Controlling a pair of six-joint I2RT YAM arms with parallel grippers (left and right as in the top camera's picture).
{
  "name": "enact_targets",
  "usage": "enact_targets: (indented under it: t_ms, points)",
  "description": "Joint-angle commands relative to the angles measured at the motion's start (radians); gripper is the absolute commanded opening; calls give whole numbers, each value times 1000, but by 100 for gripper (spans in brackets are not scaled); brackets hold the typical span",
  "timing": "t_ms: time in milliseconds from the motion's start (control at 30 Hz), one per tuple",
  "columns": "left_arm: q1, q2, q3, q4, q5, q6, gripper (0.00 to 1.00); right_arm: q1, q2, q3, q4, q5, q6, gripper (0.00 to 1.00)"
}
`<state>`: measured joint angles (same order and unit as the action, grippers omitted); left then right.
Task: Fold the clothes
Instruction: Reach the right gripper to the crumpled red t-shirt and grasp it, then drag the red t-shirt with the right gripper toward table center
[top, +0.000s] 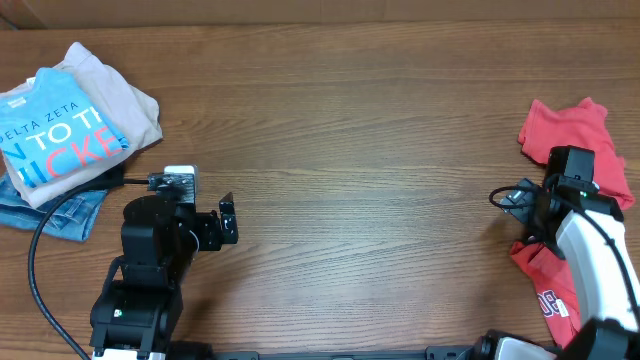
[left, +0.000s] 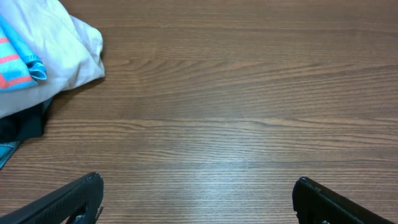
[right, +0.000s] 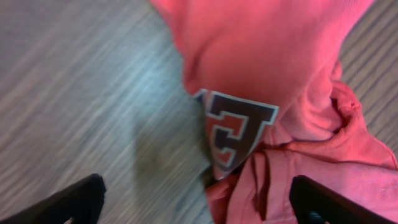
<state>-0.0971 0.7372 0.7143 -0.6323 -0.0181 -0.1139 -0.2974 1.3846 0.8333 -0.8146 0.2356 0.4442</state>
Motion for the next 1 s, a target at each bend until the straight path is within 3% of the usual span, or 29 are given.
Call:
enact_targets:
  t_ms: [0,67,100,133,167,200,267,433,567,767,833,967]
  points:
    - [6,-2,27,3,16,-14,100,-28,62,13,7,18,29,87]
    - [6,-2,27,3,16,-14,100,-35,99,-2,28,15,29,82]
    - [6,-2,27,2,16,-14,100,-35,108,-5,35,14,29,74]
    - [6,-2,27,2,16,-14,100,-35,117,-7,40,13,28,49]
    - [6,-2,27,3,16,-14,100,-35,118,-8,43,6,28,13]
    - [6,-2,27,3,16,-14,100,-35,115,-5,42,-7,28,4]
    - [6,-2,27,4,16,-14,100,-34,100,11,38,-60,21,4]
    - [6,-2,27,4,19,-14,100,-2,23,143,39,-484,-190,4]
    - [6,-2,27,4,19,-22,100,115,-21,270,35,-686,-314,4]
    - [6,-2,27,4,19,-22,100,421,-2,312,18,-678,-454,5]
    - [6,-2,27,4,19,-22,100,512,22,312,19,-624,-460,15]
    - [6,-2,27,4,19,-21,100,598,50,312,68,-500,-405,22]
